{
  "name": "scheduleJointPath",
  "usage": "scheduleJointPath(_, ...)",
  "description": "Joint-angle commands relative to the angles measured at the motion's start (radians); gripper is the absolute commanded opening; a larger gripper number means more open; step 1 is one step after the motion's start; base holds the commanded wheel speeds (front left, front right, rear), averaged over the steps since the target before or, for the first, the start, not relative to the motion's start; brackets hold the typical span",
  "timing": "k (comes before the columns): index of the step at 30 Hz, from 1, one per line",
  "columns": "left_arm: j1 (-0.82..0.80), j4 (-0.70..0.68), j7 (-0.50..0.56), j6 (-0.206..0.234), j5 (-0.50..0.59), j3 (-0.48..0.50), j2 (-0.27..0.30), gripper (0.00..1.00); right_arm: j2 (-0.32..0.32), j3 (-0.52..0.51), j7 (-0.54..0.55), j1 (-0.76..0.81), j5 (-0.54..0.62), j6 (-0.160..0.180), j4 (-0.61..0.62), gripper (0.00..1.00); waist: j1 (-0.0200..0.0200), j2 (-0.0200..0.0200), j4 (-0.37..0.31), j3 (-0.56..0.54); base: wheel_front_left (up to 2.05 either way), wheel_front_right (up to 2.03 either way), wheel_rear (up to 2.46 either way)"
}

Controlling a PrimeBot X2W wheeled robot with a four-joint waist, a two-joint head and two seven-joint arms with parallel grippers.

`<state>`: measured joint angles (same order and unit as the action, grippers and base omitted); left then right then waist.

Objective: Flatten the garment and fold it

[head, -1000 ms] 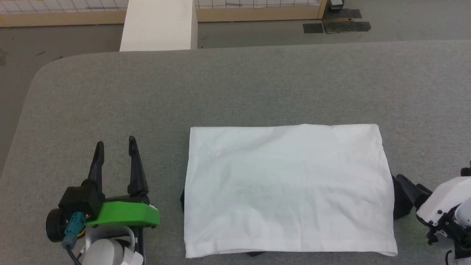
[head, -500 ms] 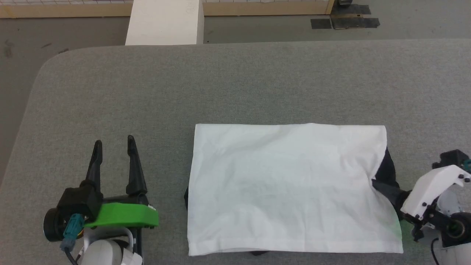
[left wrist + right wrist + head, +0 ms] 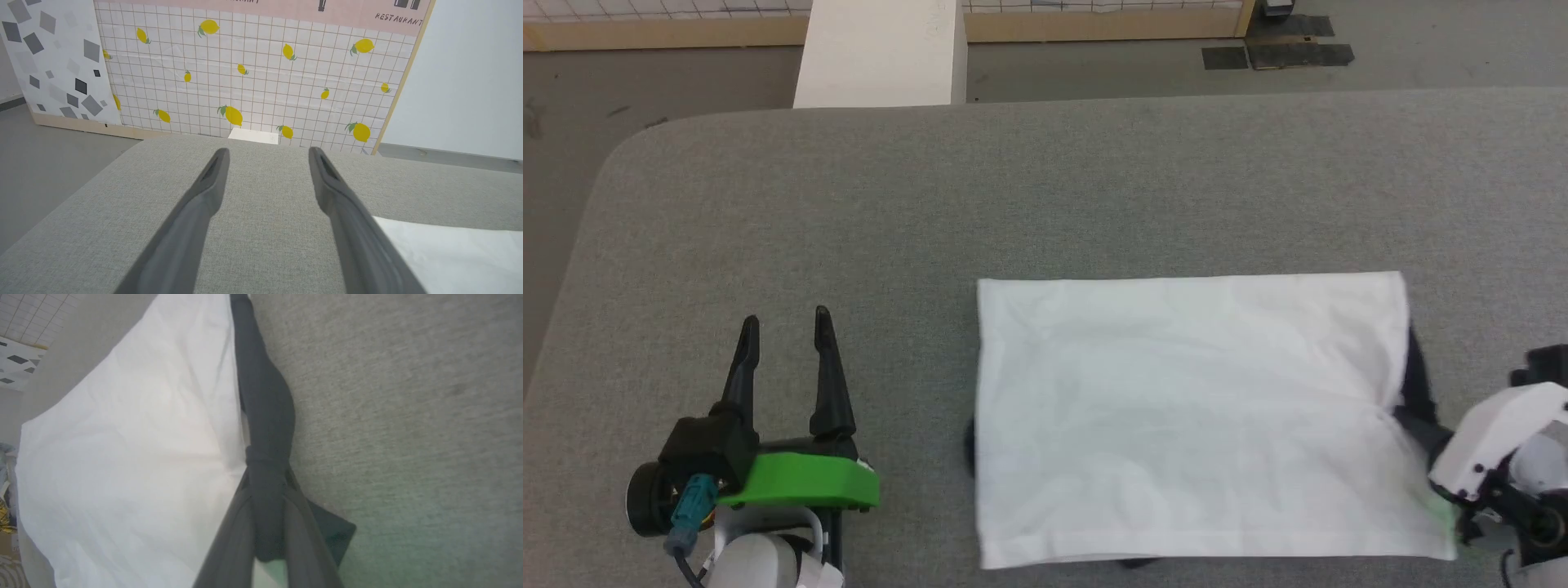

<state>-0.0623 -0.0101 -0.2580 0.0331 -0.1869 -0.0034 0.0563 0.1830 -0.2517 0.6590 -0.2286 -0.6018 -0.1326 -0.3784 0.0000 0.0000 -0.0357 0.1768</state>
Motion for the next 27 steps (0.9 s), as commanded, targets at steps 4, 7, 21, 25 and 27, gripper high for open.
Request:
scheduleJointPath(4,0.005,0.006,-0.004,-0.009,0.012,0.003,-0.005,1.00,0.031,-0.092,-0.073,0.012,0.107,0.002,-0.008,0.00,0.0000,0.0000,-0.004,-0.005,0.00,0.00,0.00)
scheduleJointPath(7,0.004,0.011,-0.004,-0.010,0.013,-0.001,-0.006,1.00,0.039,-0.143,-0.103,0.015,0.195,0.002,0.005,0.00,0.0000,0.0000,-0.005,-0.008,0.00,0.00,0.00)
scheduleJointPath(21,0.002,0.022,-0.004,-0.014,0.024,-0.019,-0.006,1.00,-0.080,0.084,0.156,0.161,0.239,0.002,0.578,0.00,0.0000,0.0000,-0.003,-0.024,0.00,0.00,0.00)
scheduleJointPath(25,-0.008,0.023,-0.004,-0.013,0.033,-0.026,-0.006,1.00,-0.085,0.247,0.221,0.154,0.263,0.002,0.688,0.00,0.0000,0.0000,0.004,-0.016,0.00,0.00,0.00)
scheduleJointPath(27,-0.015,0.022,-0.004,-0.012,0.032,-0.031,-0.006,1.00,-0.081,0.327,0.241,0.126,0.271,0.002,0.688,0.00,0.0000,0.0000,0.011,-0.008,0.00,0.00,0.00)
